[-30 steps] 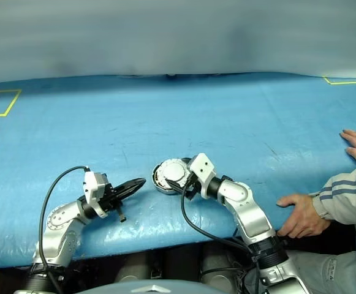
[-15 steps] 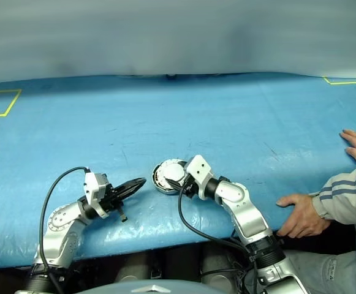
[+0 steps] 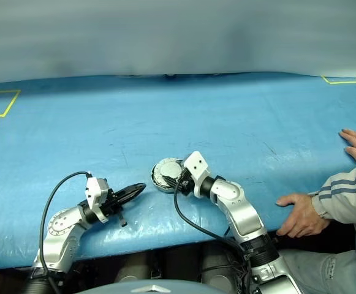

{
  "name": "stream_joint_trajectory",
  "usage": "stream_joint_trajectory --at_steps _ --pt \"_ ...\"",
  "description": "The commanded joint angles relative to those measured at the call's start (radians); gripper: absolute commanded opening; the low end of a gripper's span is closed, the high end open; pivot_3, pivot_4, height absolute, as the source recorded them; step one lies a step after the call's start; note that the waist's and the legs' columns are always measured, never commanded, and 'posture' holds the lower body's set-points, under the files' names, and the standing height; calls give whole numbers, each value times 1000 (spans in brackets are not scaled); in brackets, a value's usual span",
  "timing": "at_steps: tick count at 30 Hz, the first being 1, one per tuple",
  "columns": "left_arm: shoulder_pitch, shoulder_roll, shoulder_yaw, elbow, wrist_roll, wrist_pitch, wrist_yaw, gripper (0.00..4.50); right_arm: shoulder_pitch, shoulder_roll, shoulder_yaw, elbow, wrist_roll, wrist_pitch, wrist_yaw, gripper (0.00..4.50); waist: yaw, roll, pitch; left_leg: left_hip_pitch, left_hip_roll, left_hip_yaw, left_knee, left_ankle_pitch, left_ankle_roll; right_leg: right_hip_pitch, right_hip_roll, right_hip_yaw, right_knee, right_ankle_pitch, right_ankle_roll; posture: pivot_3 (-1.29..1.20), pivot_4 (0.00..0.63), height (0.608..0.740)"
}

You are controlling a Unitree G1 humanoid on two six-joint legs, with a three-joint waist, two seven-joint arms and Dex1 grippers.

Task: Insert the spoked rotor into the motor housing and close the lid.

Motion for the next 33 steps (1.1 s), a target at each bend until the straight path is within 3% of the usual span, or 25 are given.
stream_joint_trajectory --at_steps 1,21,33 --pt "-1 1 0 -3 2 -23 3 0 -4 21 4 -52 22 48 -14 2968 -1 0 0 0 0 0 0 0 0 0 0 0 0 0 0 0 150 740" --pt "-6 -1 -5 32 10 -38 12 0 -17 35 53 -57 -75 145 -139 2968 -4 0 0 7 0 1 -3 0 -1 0 -2 -1 0 -1 -2 0 150 740" --pt "-8 -1 -10 51 16 -44 20 0 -29 74 36 -104 -47 185 -155 2968 -3 1 0 7 0 1 -5 0 -1 -1 -3 -3 -1 -3 -4 0 150 740"
